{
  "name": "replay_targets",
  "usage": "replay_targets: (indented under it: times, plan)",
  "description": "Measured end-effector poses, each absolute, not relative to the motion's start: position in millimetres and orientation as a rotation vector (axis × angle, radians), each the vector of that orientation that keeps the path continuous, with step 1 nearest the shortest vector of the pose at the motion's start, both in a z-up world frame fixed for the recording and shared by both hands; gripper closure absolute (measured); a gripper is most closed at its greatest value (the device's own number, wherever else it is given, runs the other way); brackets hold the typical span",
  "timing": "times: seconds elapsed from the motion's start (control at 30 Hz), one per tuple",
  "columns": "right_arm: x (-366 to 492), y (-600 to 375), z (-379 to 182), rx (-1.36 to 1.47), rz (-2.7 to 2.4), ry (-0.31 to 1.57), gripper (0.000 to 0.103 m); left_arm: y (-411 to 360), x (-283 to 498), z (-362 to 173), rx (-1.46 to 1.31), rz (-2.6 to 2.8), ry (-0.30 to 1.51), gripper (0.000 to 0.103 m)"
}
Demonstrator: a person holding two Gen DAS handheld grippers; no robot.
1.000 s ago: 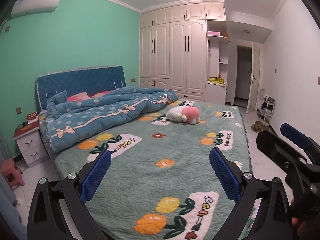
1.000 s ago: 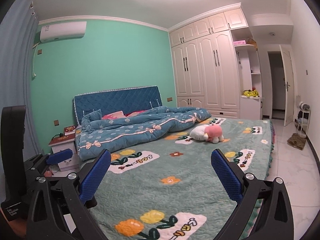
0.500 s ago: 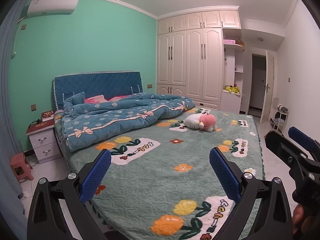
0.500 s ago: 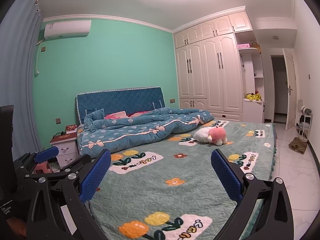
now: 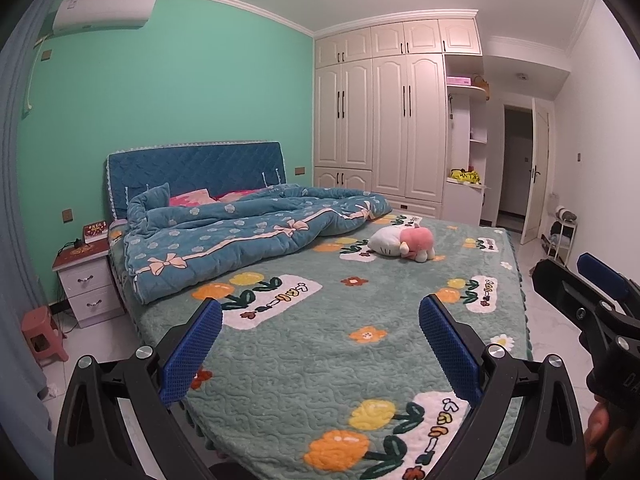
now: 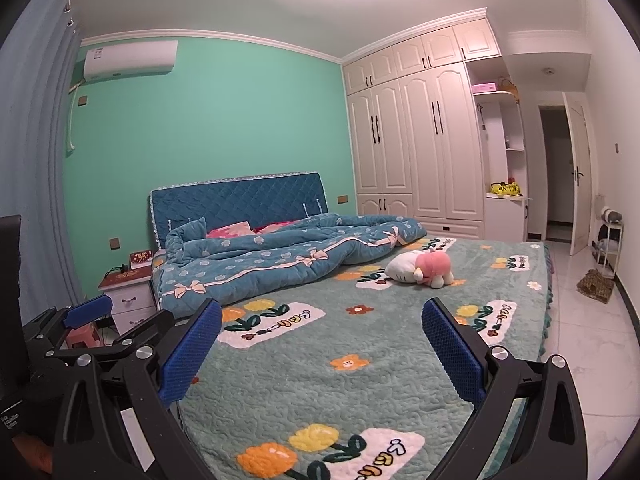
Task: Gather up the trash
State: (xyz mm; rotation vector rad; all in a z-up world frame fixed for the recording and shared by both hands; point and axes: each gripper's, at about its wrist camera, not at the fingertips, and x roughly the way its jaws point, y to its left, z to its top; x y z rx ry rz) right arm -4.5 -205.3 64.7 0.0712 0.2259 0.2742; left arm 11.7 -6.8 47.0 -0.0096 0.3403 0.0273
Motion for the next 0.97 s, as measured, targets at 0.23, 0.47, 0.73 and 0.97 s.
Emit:
replay_targets:
  times: [0.23,0.47,0.73,0.97]
  plan:
    - [-1,-208,63,0.08,0.273,0.234,0.005,-7,14,46,-0.005,0.028,0.343,0.006]
    - [5,-207,57,0.088,0.268,0.253,0.005,-3,22,41,-0.009,0.018,0.359,0.006]
    - [10,-206,53,0.095,0.264,0.268,0.005,-5,26,39,0.023,0.027,0.374,0.006]
    - [17,-205,49,0.108,0.26,0.294,0.005,-4,37,36,0.014,0.023,0.418,0.006]
